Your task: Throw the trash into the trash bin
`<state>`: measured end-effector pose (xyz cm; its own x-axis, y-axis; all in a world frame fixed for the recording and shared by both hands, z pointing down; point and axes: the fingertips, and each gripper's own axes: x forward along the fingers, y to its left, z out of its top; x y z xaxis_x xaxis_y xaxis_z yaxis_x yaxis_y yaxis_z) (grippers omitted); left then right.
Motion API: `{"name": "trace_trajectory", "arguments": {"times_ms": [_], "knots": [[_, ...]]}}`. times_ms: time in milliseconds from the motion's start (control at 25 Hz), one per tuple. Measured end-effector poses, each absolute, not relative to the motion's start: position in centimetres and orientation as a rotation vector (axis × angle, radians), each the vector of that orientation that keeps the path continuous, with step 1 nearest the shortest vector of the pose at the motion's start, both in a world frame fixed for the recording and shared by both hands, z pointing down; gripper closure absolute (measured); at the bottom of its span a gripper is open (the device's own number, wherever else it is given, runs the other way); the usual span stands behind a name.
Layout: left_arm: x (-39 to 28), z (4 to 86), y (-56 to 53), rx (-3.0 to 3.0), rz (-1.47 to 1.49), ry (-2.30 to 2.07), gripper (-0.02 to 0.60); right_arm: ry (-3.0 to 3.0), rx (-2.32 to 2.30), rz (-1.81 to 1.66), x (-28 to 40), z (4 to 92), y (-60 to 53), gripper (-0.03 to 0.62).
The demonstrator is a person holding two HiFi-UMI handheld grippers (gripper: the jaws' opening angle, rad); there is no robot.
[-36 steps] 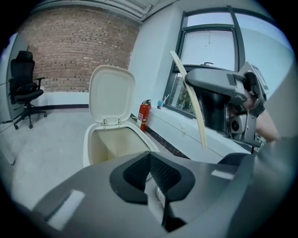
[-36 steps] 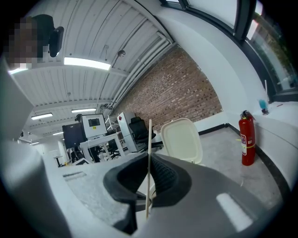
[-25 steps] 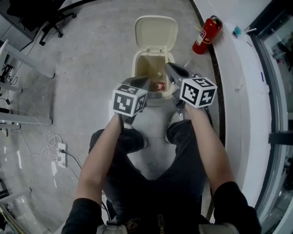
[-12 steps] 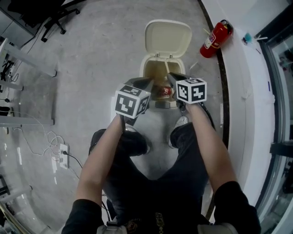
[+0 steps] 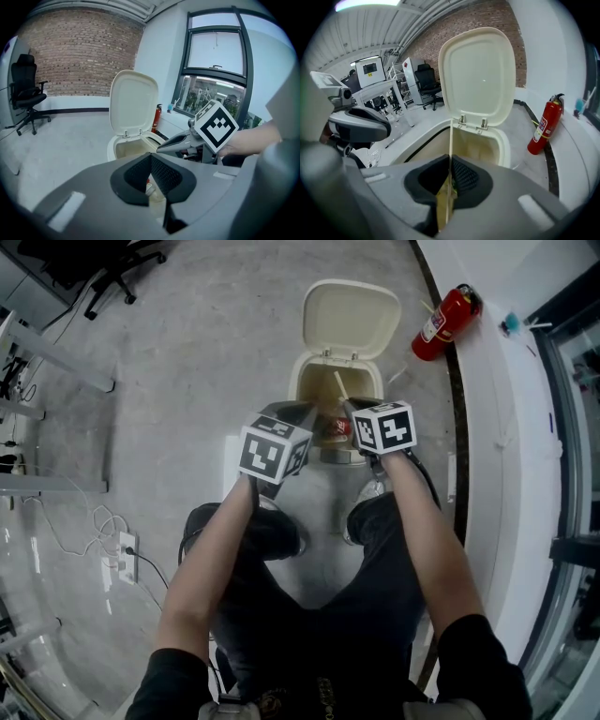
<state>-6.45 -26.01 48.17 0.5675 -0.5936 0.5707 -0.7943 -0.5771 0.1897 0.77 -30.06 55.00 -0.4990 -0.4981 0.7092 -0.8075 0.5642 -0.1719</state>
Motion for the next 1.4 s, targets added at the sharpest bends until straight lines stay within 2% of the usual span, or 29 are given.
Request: {"name": "trace_trajectory", "arguments": {"times_ms": [80,160,400,680,880,1000,1400], "knots": [[-6.4,48.1,-26.1,2.375,0.638,-1.121,0.575,-2.203,1.024,0.661,0.6,54.9,-29.9,0.559],[-6.3,48.0,-26.2,2.376,0.639,-1.125,0.575,-2.209,1.02,0.654,0.6,54.7,-29.8,0.515],[-6.5,47.6,-27.1,2.381,0.635,-1.144,0.575,-2.267,1.014,0.629,0.6,53.5,-29.9,0.513],[-7.2,45.7,-31.4,2.406,0.634,-1.244,0.575,-2.387,1.113,0.532,2.6,47.6,-33.3,0.513],[-8.1,42.5,-35.6,2.415,0.582,-1.347,0.575,-2.464,1.182,0.476,4.5,43.3,-35.9,0.545],[-8.4,40.5,-37.7,2.434,0.568,-1.385,0.575,-2.508,1.218,0.439,5.5,40.6,-37.5,0.591],[-11.0,35.9,-44.0,2.431,0.484,-1.538,0.575,-2.588,1.444,0.377,8.9,33.5,-44.3,0.591]]}}
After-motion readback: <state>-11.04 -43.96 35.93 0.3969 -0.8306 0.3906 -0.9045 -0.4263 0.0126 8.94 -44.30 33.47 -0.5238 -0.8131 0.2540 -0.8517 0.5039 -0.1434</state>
